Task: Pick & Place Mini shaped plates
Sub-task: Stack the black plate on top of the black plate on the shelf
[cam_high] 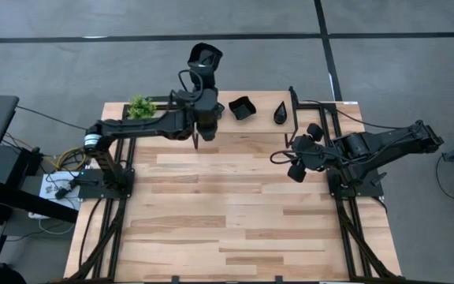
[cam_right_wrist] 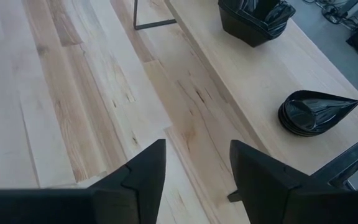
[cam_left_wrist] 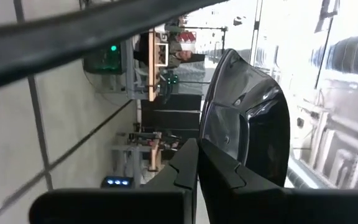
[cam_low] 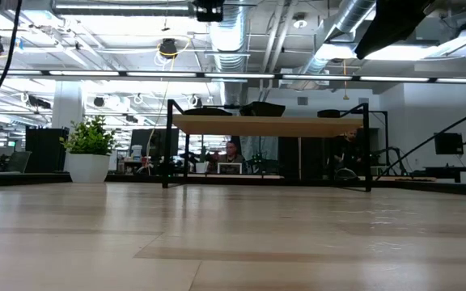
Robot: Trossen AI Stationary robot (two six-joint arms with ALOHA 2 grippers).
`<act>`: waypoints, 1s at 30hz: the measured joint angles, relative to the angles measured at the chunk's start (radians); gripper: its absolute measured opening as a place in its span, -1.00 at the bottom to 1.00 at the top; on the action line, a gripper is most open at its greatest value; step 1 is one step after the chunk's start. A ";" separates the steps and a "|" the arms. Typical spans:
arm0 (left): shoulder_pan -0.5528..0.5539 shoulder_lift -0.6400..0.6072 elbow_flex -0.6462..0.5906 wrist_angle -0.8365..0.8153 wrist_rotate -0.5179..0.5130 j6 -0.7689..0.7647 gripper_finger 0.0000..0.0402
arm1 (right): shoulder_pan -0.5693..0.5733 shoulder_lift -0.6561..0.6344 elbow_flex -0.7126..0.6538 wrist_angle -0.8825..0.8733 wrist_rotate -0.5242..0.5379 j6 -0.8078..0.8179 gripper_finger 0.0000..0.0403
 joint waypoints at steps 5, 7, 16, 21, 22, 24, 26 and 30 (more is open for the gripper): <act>-0.011 0.018 0.000 0.056 -0.011 -0.028 -0.94 | 0.000 0.000 0.000 0.002 0.000 0.000 -0.15; -0.004 0.020 0.000 0.066 -0.005 -0.029 -0.94 | 0.000 0.000 0.000 0.000 0.000 0.000 -0.15; 0.004 0.020 0.000 0.138 -0.032 -0.030 -0.94 | 0.000 0.000 0.000 0.001 0.000 0.000 -0.15; 0.011 0.020 0.000 0.141 -0.032 -0.005 -0.94 | 0.000 0.000 0.000 0.000 0.000 0.000 -0.15; 0.010 0.020 0.000 0.141 -0.033 0.003 -0.94 | 0.000 0.000 0.000 0.000 0.000 0.000 -0.15; 0.007 0.020 0.000 0.139 -0.033 0.004 -0.94 | 0.000 0.000 0.000 0.000 0.000 0.000 -0.14; 0.005 0.020 0.000 0.139 -0.033 0.003 -0.94 | 0.000 0.000 0.000 0.000 0.000 0.000 -0.14; -0.005 0.018 0.000 0.144 -0.031 -0.029 -0.94 | 0.000 0.000 0.000 0.000 0.000 0.000 -0.15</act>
